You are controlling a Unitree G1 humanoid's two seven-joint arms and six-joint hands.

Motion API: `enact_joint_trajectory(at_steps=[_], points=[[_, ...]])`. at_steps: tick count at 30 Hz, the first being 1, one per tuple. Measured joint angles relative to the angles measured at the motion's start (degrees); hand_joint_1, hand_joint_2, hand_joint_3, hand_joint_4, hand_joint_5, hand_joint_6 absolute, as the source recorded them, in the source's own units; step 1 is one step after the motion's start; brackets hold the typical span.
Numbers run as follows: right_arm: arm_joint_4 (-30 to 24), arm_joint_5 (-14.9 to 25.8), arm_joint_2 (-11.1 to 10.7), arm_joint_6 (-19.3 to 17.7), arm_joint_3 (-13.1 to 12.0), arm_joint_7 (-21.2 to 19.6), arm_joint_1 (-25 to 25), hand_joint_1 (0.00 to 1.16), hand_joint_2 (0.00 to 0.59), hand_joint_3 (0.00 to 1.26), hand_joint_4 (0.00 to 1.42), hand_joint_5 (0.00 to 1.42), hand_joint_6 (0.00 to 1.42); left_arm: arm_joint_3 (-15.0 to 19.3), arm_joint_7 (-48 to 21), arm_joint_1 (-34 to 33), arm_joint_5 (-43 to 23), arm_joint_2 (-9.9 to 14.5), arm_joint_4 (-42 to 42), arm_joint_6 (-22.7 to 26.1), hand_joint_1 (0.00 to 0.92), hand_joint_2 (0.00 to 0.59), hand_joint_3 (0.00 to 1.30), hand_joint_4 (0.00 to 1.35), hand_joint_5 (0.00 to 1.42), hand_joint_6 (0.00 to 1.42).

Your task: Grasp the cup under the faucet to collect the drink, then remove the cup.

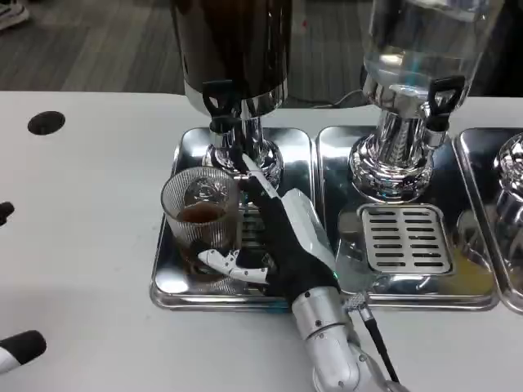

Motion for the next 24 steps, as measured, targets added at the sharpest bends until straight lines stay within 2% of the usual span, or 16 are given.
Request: enact_joint_trajectory(at_steps=[14, 24], points=[[0.67, 0.03, 0.01, 0.0, 0.16, -0.27, 0.0, 0.93, 0.171, 0.04, 0.07, 0.12, 0.18, 0.09, -0.01, 0.17, -0.71, -0.06, 0.0, 0.25, 0.0, 0.002, 0.0, 0.0, 0.0, 0.0], [1.29, 0.03, 0.03, 0.0, 0.49, -0.29, -0.02, 0.93, 0.17, 0.07, 0.16, 0.18, 0.2, 0.38, -0.01, 0.34, -0.83, -0.1, 0.0, 0.26, 0.0, 0.001, 0.0, 0.0, 0.0, 0.0]])
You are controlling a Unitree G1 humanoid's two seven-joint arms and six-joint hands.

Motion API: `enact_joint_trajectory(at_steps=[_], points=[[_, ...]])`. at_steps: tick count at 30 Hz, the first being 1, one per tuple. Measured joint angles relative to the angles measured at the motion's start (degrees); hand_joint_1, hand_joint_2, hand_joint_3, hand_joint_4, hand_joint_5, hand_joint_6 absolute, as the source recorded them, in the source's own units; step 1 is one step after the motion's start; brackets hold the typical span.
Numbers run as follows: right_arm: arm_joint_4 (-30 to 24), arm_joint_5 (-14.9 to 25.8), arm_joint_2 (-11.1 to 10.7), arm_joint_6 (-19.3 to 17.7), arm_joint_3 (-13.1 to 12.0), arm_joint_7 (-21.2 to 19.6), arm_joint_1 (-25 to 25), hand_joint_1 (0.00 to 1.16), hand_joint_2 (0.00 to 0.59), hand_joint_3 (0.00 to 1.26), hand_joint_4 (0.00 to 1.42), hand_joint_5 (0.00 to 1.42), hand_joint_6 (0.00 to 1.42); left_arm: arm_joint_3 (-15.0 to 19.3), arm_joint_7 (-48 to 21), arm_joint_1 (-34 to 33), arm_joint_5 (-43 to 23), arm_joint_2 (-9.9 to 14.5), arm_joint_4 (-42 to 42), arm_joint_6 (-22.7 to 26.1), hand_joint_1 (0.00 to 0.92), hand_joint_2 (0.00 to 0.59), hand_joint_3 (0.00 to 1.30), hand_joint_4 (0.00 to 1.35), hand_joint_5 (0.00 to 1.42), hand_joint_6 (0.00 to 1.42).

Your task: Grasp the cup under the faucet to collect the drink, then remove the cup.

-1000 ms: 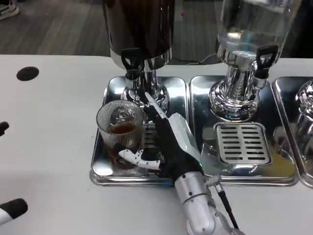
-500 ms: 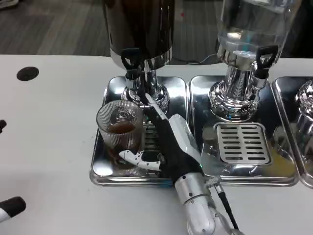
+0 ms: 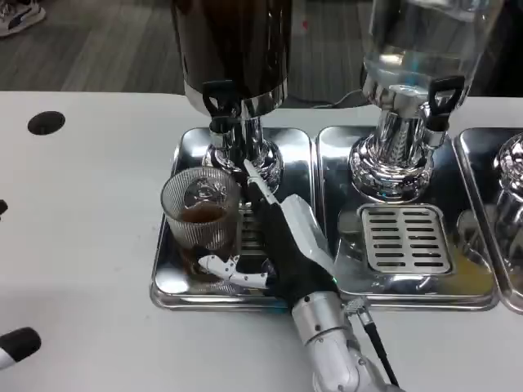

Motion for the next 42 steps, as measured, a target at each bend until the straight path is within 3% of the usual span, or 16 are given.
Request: enact_joint_trajectory(at_steps=[19, 42], points=[[-0.44, 0.81, 0.0, 0.18, -0.6, -0.19, 0.0, 0.92, 0.18, 0.25, 0.27, 0.26, 0.24, 0.0, 0.0, 0.12, -0.02, -0.39, -0.15, 0.0, 0.0, 0.0, 0.0, 0.0, 0.0, 0.0], [-4.8, 2.2, -0.97, 0.86, -3.07, -0.13, 2.76, 0.9, 0.194, 0.29, 0.29, 0.28, 0.24, -0.8, -0.06, -0.18, -0.01, -0.72, -1.25, 0.27, 0.0, 0.0, 0.0, 0.0, 0.0, 0.0]])
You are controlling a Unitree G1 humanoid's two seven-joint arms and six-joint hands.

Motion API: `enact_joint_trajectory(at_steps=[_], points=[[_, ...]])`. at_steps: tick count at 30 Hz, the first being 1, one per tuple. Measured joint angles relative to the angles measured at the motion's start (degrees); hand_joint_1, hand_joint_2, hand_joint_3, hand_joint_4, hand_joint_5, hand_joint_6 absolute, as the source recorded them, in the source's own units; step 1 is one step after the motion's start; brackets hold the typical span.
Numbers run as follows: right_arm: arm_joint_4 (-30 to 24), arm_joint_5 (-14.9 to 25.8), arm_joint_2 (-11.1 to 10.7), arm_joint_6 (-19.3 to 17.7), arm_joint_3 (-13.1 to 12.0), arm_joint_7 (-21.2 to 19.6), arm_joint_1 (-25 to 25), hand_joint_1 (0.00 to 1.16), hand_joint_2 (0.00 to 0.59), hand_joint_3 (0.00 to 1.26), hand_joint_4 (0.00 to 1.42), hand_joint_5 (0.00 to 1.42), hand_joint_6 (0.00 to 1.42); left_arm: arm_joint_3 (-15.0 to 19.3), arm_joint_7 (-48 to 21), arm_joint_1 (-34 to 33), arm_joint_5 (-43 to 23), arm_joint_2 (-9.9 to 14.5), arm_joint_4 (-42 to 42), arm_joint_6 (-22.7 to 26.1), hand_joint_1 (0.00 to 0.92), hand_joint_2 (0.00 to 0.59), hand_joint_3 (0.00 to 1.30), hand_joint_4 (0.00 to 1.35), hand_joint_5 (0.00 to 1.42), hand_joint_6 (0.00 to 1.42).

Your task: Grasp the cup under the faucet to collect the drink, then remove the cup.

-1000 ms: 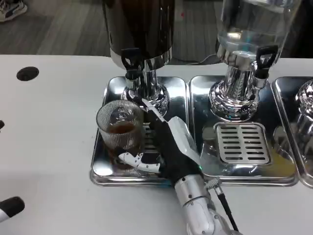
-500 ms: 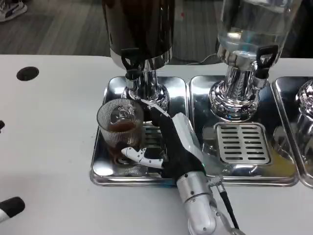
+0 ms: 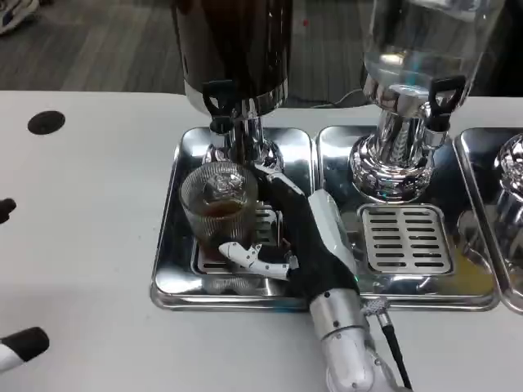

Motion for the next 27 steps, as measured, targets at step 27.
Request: enact_joint_trajectory(at_steps=[27], points=[[-1.69, 0.23, -0.46, 0.0, -0.23, 1.41, 1.19, 0.89, 0.191, 0.09, 0.11, 0.16, 0.22, -0.97, -0.04, -0.12, 0.0, -0.18, -0.14, 0.35, 0.0, 0.0, 0.0, 0.0, 0.0, 0.0]])
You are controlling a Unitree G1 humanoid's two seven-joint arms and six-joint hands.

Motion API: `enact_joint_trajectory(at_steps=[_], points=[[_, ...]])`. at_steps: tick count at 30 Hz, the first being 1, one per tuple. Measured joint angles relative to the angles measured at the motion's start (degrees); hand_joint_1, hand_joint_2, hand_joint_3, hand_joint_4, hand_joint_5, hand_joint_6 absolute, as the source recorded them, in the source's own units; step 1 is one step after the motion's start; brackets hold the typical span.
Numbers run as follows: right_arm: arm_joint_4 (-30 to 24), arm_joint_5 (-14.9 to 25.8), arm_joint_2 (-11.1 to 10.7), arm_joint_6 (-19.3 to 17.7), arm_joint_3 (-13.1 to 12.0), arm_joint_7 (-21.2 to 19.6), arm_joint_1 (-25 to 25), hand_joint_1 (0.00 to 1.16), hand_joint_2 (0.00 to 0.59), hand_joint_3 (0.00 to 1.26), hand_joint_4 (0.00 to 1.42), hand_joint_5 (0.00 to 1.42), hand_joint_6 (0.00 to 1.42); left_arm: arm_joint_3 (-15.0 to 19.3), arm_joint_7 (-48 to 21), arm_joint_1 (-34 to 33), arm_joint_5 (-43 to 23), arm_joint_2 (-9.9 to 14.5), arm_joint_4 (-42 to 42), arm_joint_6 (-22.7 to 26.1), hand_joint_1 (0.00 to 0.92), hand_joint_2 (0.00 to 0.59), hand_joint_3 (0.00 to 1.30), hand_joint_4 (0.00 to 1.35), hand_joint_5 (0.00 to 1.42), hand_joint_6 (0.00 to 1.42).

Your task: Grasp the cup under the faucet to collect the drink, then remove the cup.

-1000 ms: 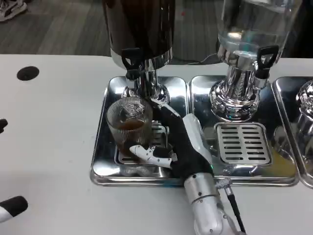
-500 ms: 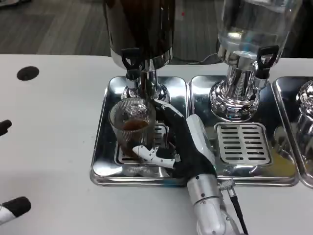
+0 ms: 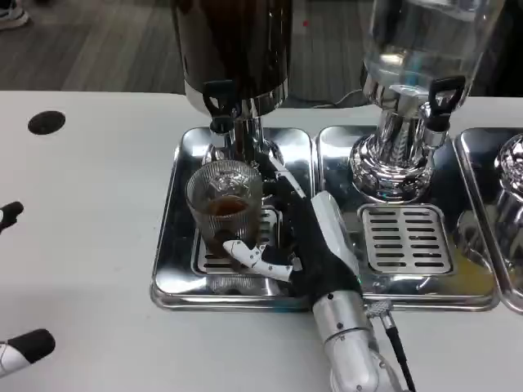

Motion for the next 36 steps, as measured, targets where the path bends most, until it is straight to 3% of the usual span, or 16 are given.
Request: enact_joint_trajectory(at_steps=[7, 22, 36], points=[[-0.02, 0.63, -0.02, -0.01, -0.02, 1.14, 0.0, 0.88, 0.183, 0.02, 0.01, 0.1, 0.19, 0.0, 0.0, 0.0, -0.01, 0.0, -0.28, 0.13, 0.0, 0.0, 0.0, 0.0, 0.0, 0.0], [-0.02, 1.16, -0.05, 0.09, 0.01, 3.24, 0.04, 0.89, 0.175, 0.01, 0.02, 0.11, 0.18, -0.12, -0.03, -0.47, 0.0, -0.04, -1.51, 1.01, 0.0, 0.007, 0.0, 0.0, 0.0, 0.0], [2.6, 1.01, 1.35, 1.75, 0.34, 3.14, -3.86, 0.88, 0.183, 0.02, 0.08, 0.14, 0.18, 0.21, -0.03, 0.24, -0.24, -0.37, -1.36, 1.0, 0.0, 0.007, 0.0, 0.0, 0.0, 0.0]])
